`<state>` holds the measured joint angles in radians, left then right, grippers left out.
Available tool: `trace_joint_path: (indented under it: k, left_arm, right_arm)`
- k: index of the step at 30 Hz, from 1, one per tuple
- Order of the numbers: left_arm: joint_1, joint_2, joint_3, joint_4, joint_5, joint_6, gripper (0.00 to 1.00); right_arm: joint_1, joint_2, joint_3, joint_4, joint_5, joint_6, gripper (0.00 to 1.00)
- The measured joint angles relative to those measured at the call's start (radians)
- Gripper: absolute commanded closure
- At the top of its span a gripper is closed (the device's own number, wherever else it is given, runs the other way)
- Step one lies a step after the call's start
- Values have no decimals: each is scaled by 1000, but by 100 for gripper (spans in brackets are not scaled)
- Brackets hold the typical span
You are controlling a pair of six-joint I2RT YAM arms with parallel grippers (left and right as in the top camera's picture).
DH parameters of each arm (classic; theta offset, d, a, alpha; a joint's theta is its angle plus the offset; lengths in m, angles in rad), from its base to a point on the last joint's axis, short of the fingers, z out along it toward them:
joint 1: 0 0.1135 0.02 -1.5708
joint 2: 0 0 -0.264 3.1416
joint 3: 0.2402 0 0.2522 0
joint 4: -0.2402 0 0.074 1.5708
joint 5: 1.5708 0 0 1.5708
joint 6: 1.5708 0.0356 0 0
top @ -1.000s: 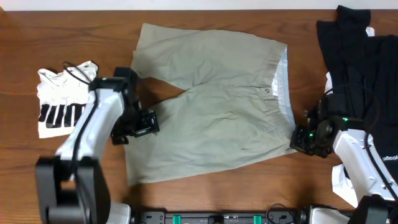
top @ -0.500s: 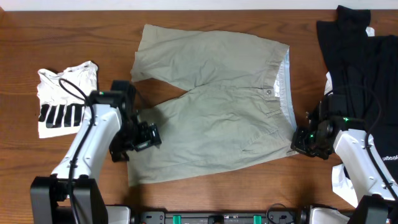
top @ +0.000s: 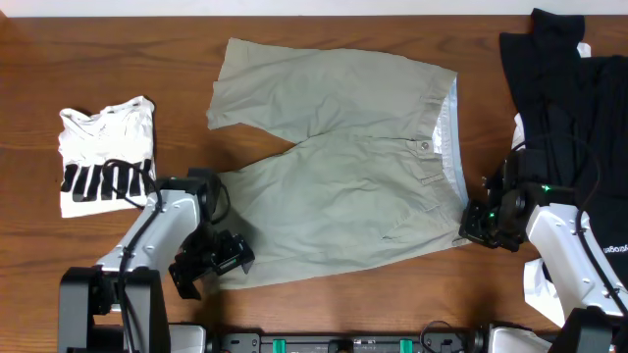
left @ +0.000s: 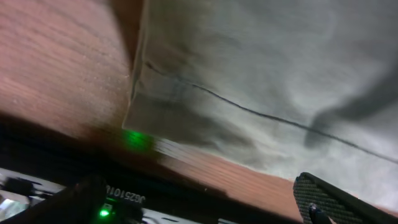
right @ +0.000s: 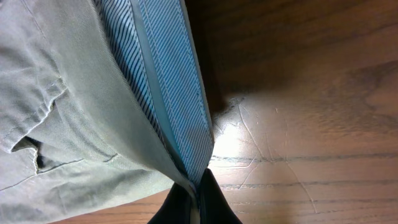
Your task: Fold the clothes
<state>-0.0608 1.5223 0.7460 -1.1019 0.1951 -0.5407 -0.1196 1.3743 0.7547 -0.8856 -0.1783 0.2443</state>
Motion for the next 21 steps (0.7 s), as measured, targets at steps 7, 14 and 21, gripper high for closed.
trace_joint_path:
  k: [7, 14, 21]
  left_arm:
    - [0, 0, -38, 78, 98, -92, 2]
    - [0, 0, -137, 190, 182, -177, 2]
    - [0, 0, -149, 255, 223, -200, 1]
  right_arm:
    - [0, 0, 0, 0, 0, -1, 99]
    - [0, 0, 0, -3, 0, -4, 99]
    - [0, 0, 0, -5, 0, -7, 99]
